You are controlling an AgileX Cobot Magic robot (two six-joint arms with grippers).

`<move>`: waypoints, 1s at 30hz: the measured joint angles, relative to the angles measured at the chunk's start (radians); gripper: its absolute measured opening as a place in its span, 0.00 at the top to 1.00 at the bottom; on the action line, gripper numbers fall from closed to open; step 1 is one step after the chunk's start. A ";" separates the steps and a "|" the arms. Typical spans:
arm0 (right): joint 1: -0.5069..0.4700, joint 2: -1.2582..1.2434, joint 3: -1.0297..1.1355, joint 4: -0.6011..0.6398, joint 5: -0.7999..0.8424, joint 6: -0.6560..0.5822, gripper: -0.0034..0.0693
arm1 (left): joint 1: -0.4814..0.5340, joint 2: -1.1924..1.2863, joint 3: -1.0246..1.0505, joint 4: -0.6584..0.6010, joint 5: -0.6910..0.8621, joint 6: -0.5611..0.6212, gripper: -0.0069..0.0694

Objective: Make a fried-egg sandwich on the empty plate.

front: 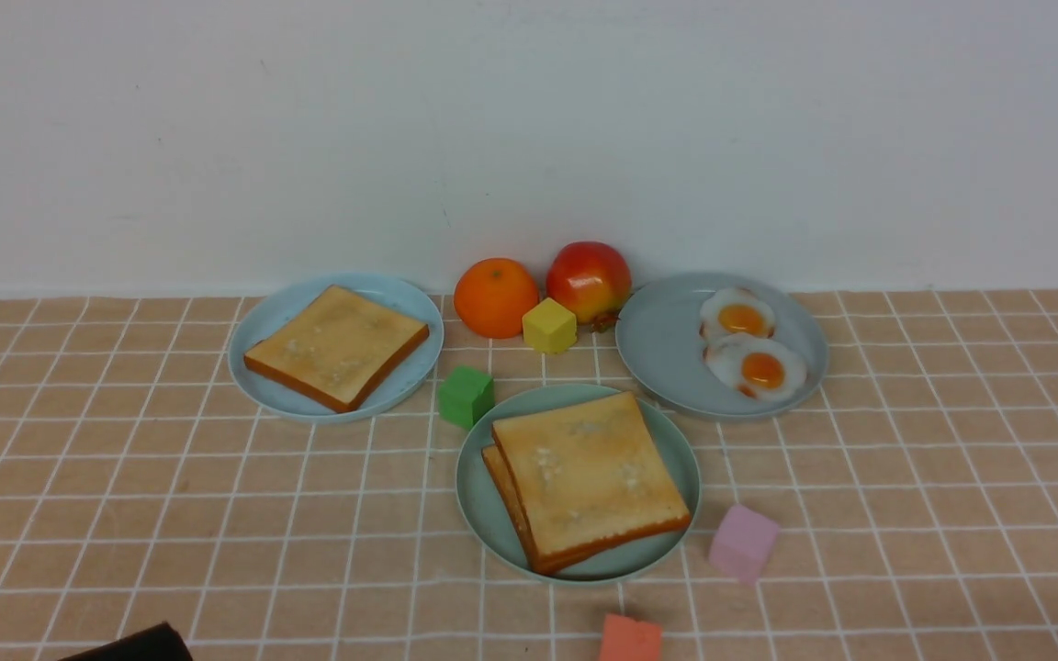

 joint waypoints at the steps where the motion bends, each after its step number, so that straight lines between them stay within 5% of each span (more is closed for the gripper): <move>1: 0.000 0.000 0.000 0.000 0.000 0.000 0.97 | 0.000 0.000 0.000 0.000 0.000 0.000 0.91; 15: 0.000 0.000 0.000 0.000 0.000 0.000 0.96 | 0.039 0.000 0.000 0.020 -0.012 0.005 0.92; 19: 0.000 0.000 0.000 0.000 0.000 0.000 0.96 | 0.257 -0.010 0.000 0.034 -0.012 -0.024 0.93; 25: 0.000 0.000 0.000 0.000 0.000 0.000 0.95 | 0.640 -0.150 0.030 0.113 0.187 -0.084 0.93; 30: 0.000 0.000 0.000 0.000 0.000 0.000 0.95 | 0.754 -0.226 0.155 0.127 0.227 -0.167 0.93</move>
